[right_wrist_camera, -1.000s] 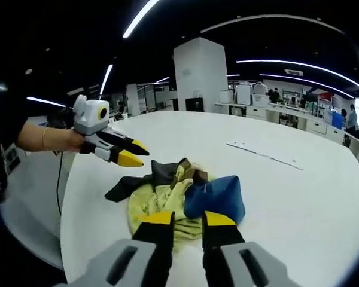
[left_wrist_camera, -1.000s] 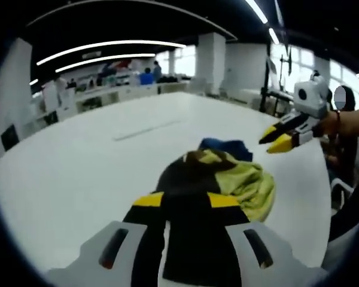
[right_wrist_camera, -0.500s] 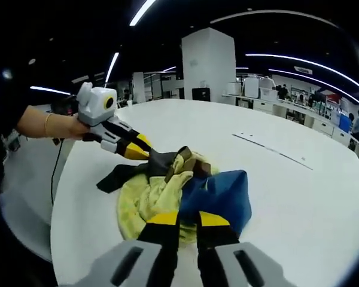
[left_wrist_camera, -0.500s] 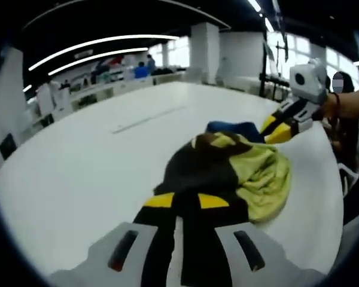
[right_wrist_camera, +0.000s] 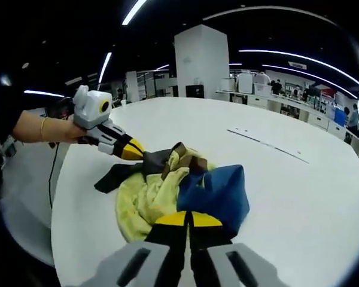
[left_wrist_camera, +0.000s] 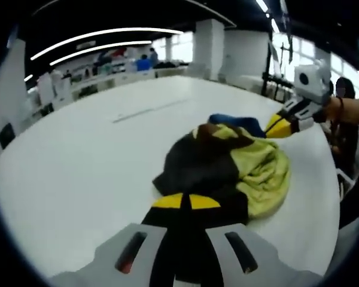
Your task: Fold the garment on the visible template until the final outline fits inside the template.
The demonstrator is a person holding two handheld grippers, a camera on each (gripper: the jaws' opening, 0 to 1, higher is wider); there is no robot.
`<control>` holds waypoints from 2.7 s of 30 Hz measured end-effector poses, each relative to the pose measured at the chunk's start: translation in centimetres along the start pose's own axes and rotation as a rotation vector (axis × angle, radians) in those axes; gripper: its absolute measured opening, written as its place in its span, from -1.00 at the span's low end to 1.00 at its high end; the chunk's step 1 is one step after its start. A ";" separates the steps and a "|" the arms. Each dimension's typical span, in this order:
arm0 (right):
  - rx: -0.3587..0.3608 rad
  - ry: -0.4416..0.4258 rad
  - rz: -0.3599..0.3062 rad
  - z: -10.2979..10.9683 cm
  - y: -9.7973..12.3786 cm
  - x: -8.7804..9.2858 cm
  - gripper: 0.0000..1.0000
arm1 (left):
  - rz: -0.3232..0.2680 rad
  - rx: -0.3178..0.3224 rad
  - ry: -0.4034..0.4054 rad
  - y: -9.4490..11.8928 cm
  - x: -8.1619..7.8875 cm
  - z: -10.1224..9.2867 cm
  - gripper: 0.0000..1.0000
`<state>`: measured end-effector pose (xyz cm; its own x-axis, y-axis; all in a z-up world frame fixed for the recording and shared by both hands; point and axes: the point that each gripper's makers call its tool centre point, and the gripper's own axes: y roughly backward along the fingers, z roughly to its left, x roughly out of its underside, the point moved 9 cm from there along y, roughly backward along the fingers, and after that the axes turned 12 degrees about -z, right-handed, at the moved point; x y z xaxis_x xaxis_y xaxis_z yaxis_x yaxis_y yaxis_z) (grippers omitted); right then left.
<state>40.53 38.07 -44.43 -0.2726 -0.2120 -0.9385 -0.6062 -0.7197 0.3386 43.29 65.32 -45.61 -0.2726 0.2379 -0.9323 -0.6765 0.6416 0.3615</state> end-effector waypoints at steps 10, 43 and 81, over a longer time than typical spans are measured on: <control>0.020 0.013 -0.041 -0.2 2.3 -2.5 -1.00 | -0.088 -0.071 -0.009 2.6 -3.0 0.0 -1.00; 0.334 -0.071 -0.223 -8.6 4.7 -9.8 -1.00 | -0.335 -0.291 0.033 2.2 -11.2 4.1 -1.00; 0.544 -0.316 -0.020 -18.7 -6.1 0.2 -1.00 | 0.041 -0.368 0.148 -11.2 -3.5 11.0 -1.00</control>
<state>58.18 30.06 -47.92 -0.4143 0.0632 -0.9079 -0.8841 -0.2648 0.3850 59.34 65.27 -46.55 -0.3820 0.1324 -0.9146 -0.8556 0.3235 0.4042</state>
